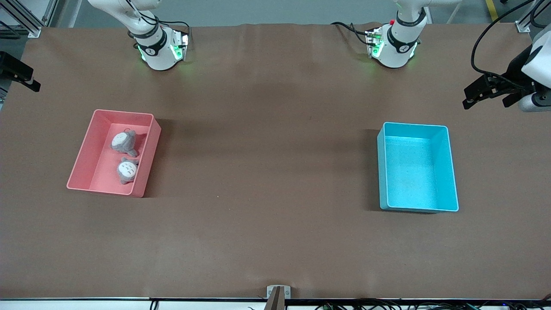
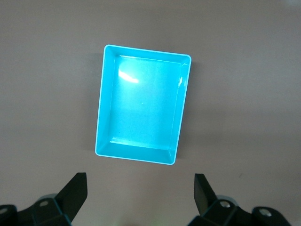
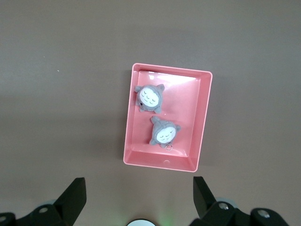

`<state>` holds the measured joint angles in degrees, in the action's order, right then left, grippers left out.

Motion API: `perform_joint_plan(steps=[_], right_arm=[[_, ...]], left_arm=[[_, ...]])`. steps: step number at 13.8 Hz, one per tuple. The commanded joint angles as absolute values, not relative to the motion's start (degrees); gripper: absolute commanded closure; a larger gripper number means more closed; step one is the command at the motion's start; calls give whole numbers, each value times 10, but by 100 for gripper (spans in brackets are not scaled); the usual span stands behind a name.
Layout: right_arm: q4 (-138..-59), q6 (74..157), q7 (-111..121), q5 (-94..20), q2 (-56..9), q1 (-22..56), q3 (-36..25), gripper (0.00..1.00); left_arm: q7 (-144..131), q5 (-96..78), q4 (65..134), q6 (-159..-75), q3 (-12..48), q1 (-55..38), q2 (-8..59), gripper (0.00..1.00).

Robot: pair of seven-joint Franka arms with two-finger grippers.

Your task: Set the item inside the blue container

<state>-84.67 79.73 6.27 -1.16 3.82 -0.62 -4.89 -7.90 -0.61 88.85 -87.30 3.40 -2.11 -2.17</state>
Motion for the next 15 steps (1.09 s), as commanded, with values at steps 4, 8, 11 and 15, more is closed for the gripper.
perform_joint_plan(steps=[4, 8, 11, 15], right_arm=[[-857, 801, 65, -20, 19, -18, -48, 0], [-857, 836, 72, -28, -58, -25, -53, 0], [-877, 849, 72, -29, -91, -47, -54, 0], [-1033, 981, 63, -28, -66, -62, -54, 0]], left_arm=[[-72, 5, 881, -864, 35, -21, -20, 0], [-71, 5, 881, -865, 36, -21, -19, 0], [-71, 4, 880, -867, 36, -23, -18, 0], [-70, 4, 881, -865, 36, -22, -20, 0]])
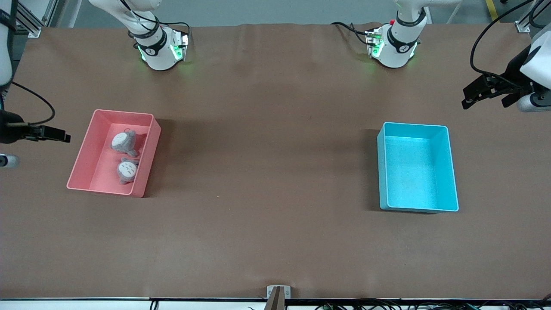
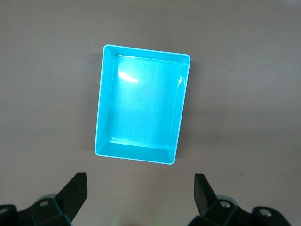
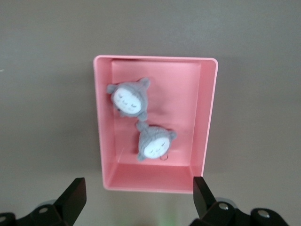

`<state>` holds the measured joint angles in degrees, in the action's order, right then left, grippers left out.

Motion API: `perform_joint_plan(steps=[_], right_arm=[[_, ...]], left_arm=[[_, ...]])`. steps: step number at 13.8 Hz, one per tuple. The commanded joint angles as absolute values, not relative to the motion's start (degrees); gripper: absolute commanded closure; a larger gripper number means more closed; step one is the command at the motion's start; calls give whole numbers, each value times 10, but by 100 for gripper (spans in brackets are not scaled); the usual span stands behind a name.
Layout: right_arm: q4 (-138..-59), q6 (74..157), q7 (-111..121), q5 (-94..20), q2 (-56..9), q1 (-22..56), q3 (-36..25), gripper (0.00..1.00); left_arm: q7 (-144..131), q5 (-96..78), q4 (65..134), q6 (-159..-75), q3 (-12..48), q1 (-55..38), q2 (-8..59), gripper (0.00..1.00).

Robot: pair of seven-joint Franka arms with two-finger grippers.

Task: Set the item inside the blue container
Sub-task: 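Reach the right gripper down into the pink box over a plush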

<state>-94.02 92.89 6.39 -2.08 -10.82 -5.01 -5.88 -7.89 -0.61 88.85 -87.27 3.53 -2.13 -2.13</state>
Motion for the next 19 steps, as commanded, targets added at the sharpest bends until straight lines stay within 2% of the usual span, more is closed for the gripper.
perform_joint_plan(steps=[1, 6, 12, 16, 19], right_arm=[[-1073, 1010, 57, -28, -55, -63, -54, 0], [-1279, 1201, 14, -28, 4, -60, -53, 0], [-1439, 1447, 0, -29, -4, -58, -52, 0], [-1454, 1530, -4, -31, -53, -54, -52, 1], [-1461, 1538, -24, -32, -68, -45, -51, 1]], left_arm=[[-70, 4, 882, -862, 36, -21, -22, 0], [-70, 4, 881, -863, 36, -23, -19, 0], [-70, 4, 880, -862, 36, -22, -20, 0], [-80, 3, 881, -869, 36, -26, -17, 0], [-72, 3, 879, -868, 36, -25, -19, 0]])
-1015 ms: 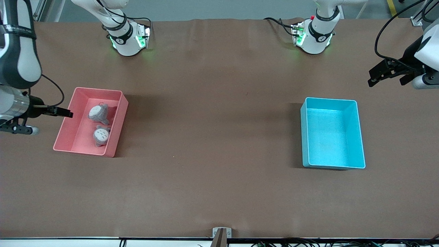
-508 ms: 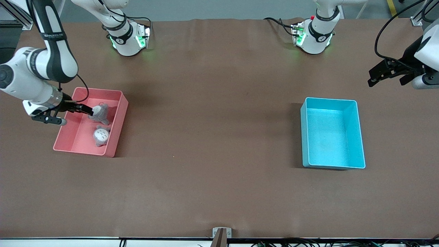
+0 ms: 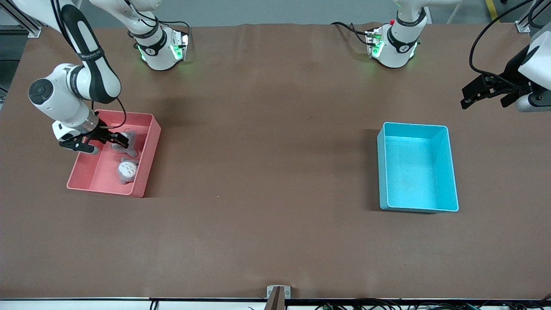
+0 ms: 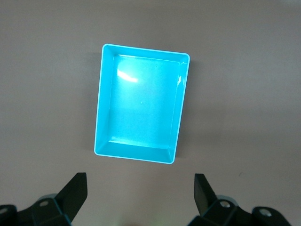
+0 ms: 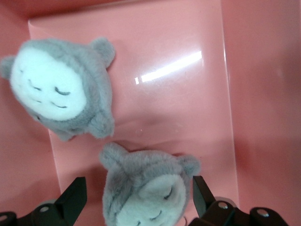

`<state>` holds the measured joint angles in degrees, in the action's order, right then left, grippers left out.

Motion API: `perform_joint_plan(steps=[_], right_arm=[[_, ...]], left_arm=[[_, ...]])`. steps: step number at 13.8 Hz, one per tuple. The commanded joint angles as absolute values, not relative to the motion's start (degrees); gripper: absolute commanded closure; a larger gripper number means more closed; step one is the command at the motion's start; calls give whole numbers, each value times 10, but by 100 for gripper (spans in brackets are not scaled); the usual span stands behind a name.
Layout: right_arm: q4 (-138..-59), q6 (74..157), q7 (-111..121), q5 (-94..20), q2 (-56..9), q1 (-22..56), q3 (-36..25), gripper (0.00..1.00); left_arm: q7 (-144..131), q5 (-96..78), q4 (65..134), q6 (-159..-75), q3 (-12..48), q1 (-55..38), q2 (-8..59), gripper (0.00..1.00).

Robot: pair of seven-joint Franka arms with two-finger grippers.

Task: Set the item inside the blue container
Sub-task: 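Reach the right gripper down into the pink box over a plush, then close the right gripper on the grey plush toy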

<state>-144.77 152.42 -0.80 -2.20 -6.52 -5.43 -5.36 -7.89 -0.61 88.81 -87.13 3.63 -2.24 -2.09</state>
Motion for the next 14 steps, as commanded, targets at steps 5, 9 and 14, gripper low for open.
perform_joint_plan(steps=[5, 9, 14], right_arm=[[-1460, 1554, -24, -33, -91, -45, -51, 1], [-1461, 1546, -24, -33, -94, -46, -51, 14], [-1460, 1518, -32, -33, -91, -46, -51, 46]], left_arm=[[-76, 3, 876, -868, 34, -21, -18, 0], [-71, 3, 878, -868, 33, -20, -18, 0], [-76, 4, 878, -871, 36, -21, -12, 0]])
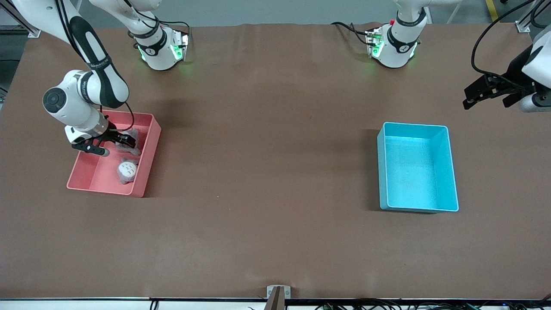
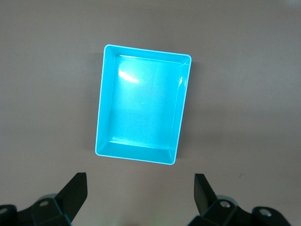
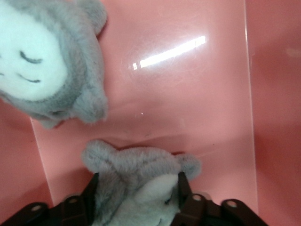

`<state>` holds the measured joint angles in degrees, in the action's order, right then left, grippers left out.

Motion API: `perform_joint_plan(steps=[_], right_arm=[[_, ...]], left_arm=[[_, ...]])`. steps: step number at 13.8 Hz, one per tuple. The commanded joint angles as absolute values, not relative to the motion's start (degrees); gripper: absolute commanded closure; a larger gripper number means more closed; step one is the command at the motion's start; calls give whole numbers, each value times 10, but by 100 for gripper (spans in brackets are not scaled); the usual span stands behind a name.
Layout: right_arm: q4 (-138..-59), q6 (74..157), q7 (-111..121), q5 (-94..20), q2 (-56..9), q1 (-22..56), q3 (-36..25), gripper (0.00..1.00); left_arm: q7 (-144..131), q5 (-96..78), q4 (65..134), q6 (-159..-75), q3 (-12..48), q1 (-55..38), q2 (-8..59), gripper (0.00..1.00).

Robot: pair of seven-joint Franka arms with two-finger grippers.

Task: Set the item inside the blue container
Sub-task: 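Close the right gripper on the grey plush toy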

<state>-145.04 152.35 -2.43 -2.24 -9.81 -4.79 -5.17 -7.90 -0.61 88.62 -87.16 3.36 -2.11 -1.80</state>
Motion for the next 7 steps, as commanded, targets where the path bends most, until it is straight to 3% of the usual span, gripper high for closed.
perform_joint_plan(steps=[1, 7], right_arm=[[-1460, 1517, -32, -33, -91, -46, -51, 55], [-1460, 1509, -33, -33, -91, -46, -51, 94]], left_arm=[[-71, 4, 877, -871, 35, -19, -12, 0], [-77, 4, 878, -878, 36, -21, -8, 0]])
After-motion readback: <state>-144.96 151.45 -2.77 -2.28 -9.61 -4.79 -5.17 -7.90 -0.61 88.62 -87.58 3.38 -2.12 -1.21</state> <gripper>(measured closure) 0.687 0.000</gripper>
